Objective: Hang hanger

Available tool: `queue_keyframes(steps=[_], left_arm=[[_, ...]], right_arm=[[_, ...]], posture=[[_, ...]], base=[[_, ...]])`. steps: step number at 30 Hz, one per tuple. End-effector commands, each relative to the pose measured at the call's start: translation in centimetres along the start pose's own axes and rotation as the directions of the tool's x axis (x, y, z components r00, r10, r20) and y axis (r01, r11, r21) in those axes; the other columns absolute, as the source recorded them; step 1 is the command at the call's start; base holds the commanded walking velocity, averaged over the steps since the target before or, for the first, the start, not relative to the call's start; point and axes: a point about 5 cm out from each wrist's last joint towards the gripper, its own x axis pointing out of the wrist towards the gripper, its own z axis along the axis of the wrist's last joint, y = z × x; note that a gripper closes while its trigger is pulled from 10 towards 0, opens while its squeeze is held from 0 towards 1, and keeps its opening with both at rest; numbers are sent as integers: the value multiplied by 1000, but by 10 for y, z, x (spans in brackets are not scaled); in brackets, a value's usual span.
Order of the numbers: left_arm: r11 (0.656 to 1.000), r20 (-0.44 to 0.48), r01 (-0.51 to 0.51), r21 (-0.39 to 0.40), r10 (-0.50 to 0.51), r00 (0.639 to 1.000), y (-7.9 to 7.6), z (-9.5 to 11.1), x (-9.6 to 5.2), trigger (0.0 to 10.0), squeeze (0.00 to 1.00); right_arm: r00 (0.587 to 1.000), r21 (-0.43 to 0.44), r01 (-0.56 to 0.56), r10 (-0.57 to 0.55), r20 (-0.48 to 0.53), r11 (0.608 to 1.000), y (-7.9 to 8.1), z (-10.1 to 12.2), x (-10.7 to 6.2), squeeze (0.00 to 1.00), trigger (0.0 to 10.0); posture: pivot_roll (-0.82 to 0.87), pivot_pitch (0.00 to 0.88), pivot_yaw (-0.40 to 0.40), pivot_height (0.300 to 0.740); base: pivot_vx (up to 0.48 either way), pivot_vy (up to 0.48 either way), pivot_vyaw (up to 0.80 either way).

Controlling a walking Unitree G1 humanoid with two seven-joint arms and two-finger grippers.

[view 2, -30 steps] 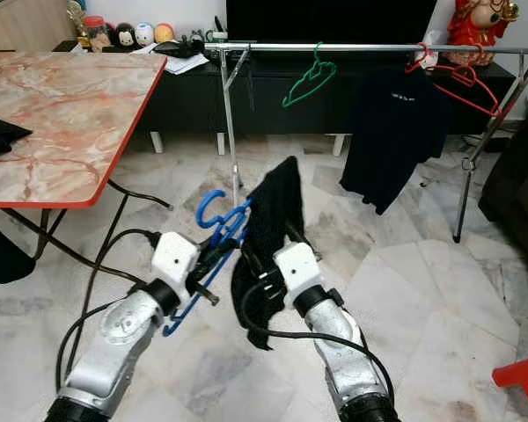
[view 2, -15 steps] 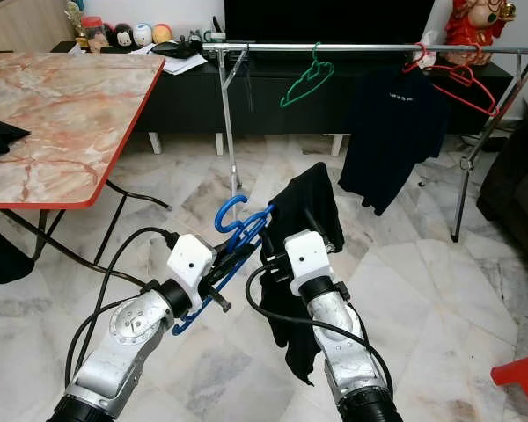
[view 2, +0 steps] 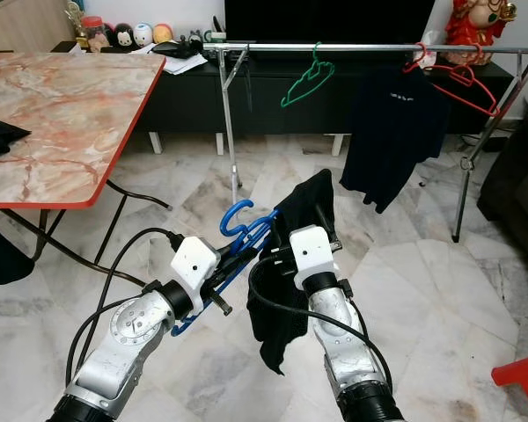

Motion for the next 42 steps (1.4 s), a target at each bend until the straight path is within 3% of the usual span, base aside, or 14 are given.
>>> queue_keyframes(steps=[1,21,22,23,24,27,37,38,39,42], left_arm=[[1000,65,18,22,-20,998,-1,16,5,10000,0],[1000,71,3,27,-5,997,2,17,7,10000,0],[1000,71,3,27,-5,997,2,17,7,10000,0],[1000,71,3,27,-5,997,2,17,7,10000,0],[1000,71,3,27,-5,997,2,17,7,10000,0],[1000,71,-1,26,-1,997,2,17,8,10000,0],[1000,74,-6,29,4,997,2,17,8,10000,0],[1000,76,-10,29,7,997,3,18,9,10000,0],[999,76,-12,30,10,997,3,18,9,10000,0],[999,76,-14,30,11,997,3,18,9,10000,0]], right_arm=[[1000,-4,0,0,-11,1000,1,-1,2,0,0],[999,-2,-10,10,-34,1000,5,-4,3,0,0],[999,10,-6,6,-49,1000,4,-5,3,0,3216],[999,20,-3,4,-54,1000,4,-6,3,0,9020],[998,37,1,1,-61,999,4,-7,3,0,10000],[995,90,19,-10,-100,996,3,-12,1,0,10000],[988,125,2,17,-154,992,6,-20,0,0,10000],[989,129,-11,30,-146,992,8,-19,0,0,3176],[990,133,-26,44,-136,991,10,-17,0,0,0],[989,130,-34,52,-135,991,11,-17,0,0,0]], posture=[[25,0,-51,740],[27,0,-51,740],[25,0,-51,740],[26,0,-51,740],[25,0,-51,740],[23,0,-51,740],[25,0,-53,740],[26,0,-55,740],[26,0,-55,740],[27,0,-57,740]], base=[[0,0,0],[0,0,0],[0,0,0],[0,0,0],[0,0,0],[0,0,0],[0,0,0],[0,0,0],[0,0,0],[0,0,0]])
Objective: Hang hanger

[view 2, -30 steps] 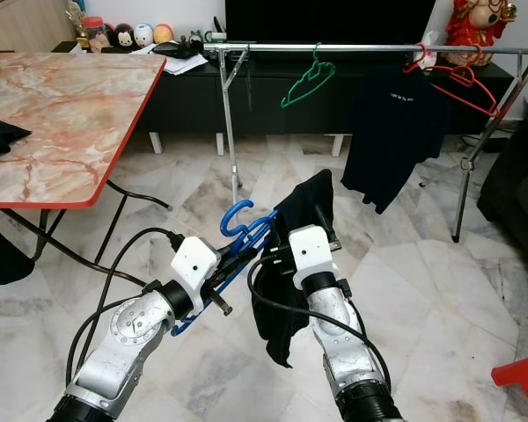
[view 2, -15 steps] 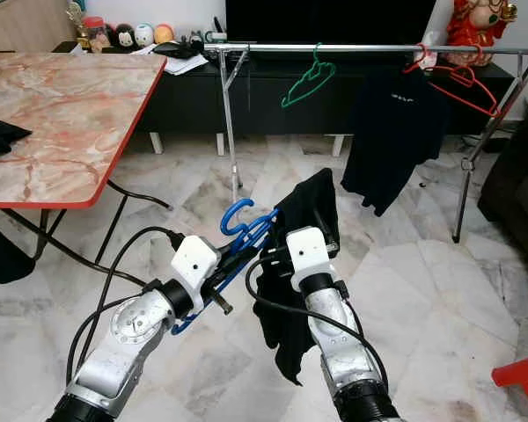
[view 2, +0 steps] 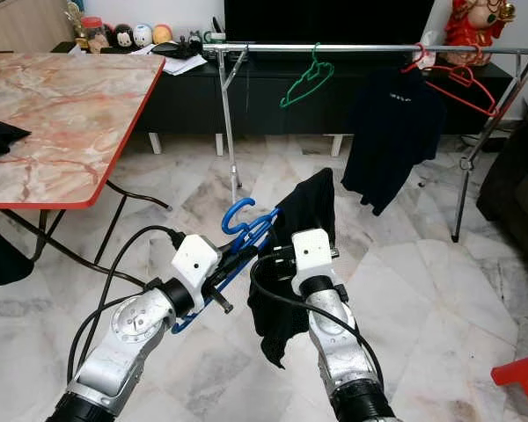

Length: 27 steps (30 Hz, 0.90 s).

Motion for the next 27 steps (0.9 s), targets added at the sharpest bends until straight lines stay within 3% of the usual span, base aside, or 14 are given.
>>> queue_keyframes(steps=[1,11,12,13,14,15,27], left_arm=[[1000,72,-8,24,6,997,2,16,7,10000,0],[1000,72,-14,24,12,997,2,16,6,10000,0],[1000,72,-13,24,12,997,2,16,6,10000,0],[1000,72,-13,24,11,997,2,16,6,10000,0],[1000,72,-13,24,11,997,2,16,7,10000,0],[1000,72,-12,24,10,997,2,16,7,10000,0],[1000,72,-12,24,10,997,2,16,7,10000,0]], right_arm=[[1000,5,-8,8,-27,1000,1,-4,-1,0,0],[1000,6,-10,10,-29,1000,0,-5,-1,0,0],[999,16,-4,5,-38,1000,-1,-6,-1,0,3412],[999,22,-2,3,-39,1000,-1,-7,-2,0,9373],[999,26,-2,3,-39,1000,-1,-7,-2,0,9373],[999,42,9,-7,-39,999,-2,-7,-3,1000,10000],[999,60,20,-18,-41,998,-4,-8,-4,1000,10000]], posture=[[27,0,-57,740],[26,0,-57,740],[24,0,-56,740],[24,0,-56,740],[24,0,-56,740],[24,0,-56,740],[23,0,-53,740]], base=[[0,0,0],[0,0,0],[0,0,0],[0,0,0],[0,0,0],[0,0,0],[0,0,0]])
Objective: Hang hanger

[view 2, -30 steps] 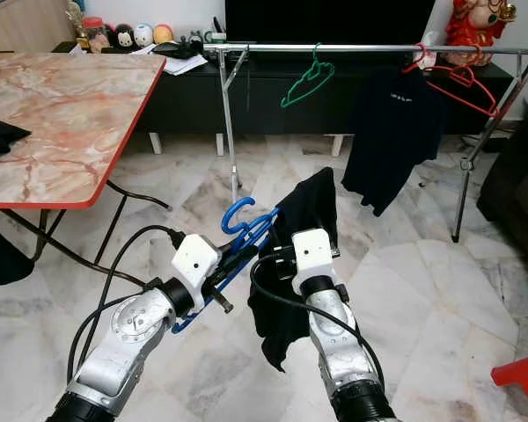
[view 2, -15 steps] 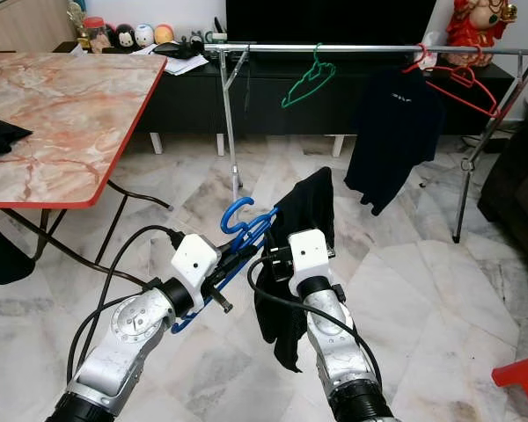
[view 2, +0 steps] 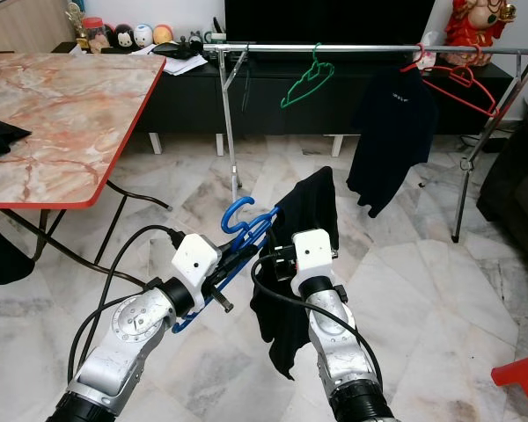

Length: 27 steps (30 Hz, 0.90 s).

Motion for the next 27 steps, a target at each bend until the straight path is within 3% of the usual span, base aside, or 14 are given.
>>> queue_keyframes(steps=[1,9,10,11,12,20,23,27], left_arm=[[1000,69,-11,26,10,998,3,15,6,10000,0],[1000,70,-10,27,8,998,2,15,7,10000,0],[1000,70,-10,26,8,997,2,15,7,10000,0],[1000,70,-10,26,8,997,2,15,7,10000,0],[1000,70,-12,26,10,998,2,15,7,10000,0],[996,51,-80,43,78,996,10,10,6,10000,0],[979,54,-201,42,199,979,24,9,7,10000,0],[964,83,-266,9,265,961,33,13,6,10000,0]], right_arm=[[999,21,5,-4,-40,1000,-1,-8,-3,1000,10000],[998,11,-25,26,-51,1000,2,-9,-4,1000,10000],[998,4,-19,19,-56,1000,0,-10,-5,749,10000],[998,4,-19,19,-56,1000,0,-10,-5,749,10000],[998,11,20,-20,-60,1000,-8,-14,-9,0,10000],[997,56,56,-52,-64,997,-25,-28,-35,0,10000],[997,94,31,-24,-72,995,-26,-36,-49,0,10000],[995,127,45,-34,-90,991,-28,-43,-54,0,10000]], posture=[[24,0,-55,740],[22,0,-54,740],[20,0,-54,740],[20,0,-54,740],[20,0,-56,740],[10,0,-57,740],[-1,0,-55,740],[-5,0,-55,740]], base=[[0,0,0],[0,0,0],[0,0,0],[0,0,0],[0,0,0],[0,0,0],[0,0,0],[0,0,0]])
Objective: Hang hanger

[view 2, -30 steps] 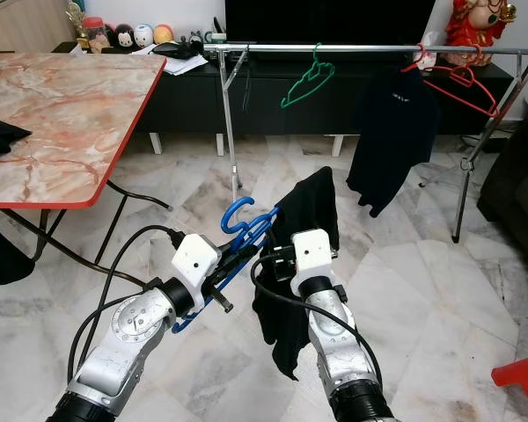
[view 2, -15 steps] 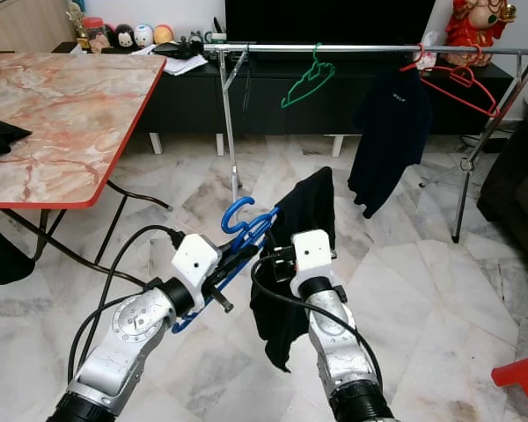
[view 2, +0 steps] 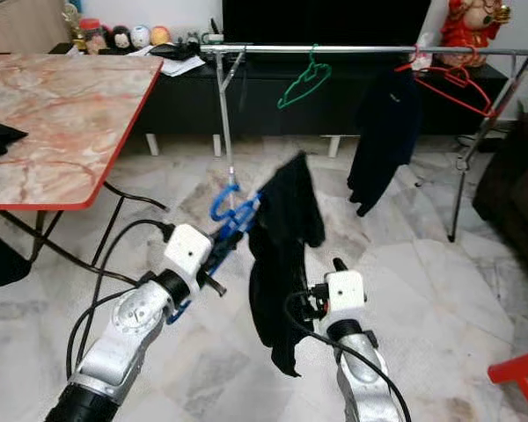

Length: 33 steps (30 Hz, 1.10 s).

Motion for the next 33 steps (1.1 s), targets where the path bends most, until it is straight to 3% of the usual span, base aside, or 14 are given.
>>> queue_keyframes(steps=[1,6,8,12,13,27,28,30,31,33], left_arm=[[998,97,-65,-4,65,993,11,16,5,10000,0],[994,117,-104,-19,106,988,16,19,5,10000,0],[994,117,-109,-20,110,987,15,18,4,10000,0],[993,118,-112,-20,114,987,14,18,4,10000,0],[993,119,-114,-23,116,986,13,17,4,10000,0],[993,127,-112,-25,115,985,11,17,3,10000,0],[993,127,-111,-26,114,985,10,17,3,10000,0],[993,127,-111,-27,113,985,10,17,3,10000,0],[994,127,-110,-27,112,986,10,16,2,10000,0],[994,127,-109,-28,111,986,9,16,2,10000,0]], right_arm=[[1000,35,25,-25,7,999,-5,-1,-1,0,10000],[984,101,159,-149,-96,982,-21,-23,-5,0,10000],[950,150,269,-236,-206,952,-33,-43,-10,0,10000],[930,166,308,-259,-261,937,-36,-53,-13,0,10000],[905,146,332,-271,-327,932,-37,-64,-19,0,0],[802,62,332,-247,-543,941,-26,-108,-55,0,0],[797,56,332,-249,-550,942,-27,-110,-56,0,3333],[800,57,334,-251,-545,941,-27,-109,-55,0,3333],[804,55,340,-260,-535,939,-28,-107,-54,0,10000],[826,63,341,-267,-497,938,-29,-102,-49,0,10000]], posture=[[-4,0,-55,740],[-3,0,-58,740],[1,0,-60,740],[1,0,-61,740],[13,0,-66,740],[21,0,-64,740],[21,0,-64,740],[21,0,-64,740],[19,0,-63,740],[20,0,-64,740]], base=[[0,0,0],[0,0,0],[0,0,0],[0,0,0],[0,0,0],[0,0,0],[0,0,0],[0,0,0],[0,0,0],[0,0,0]])
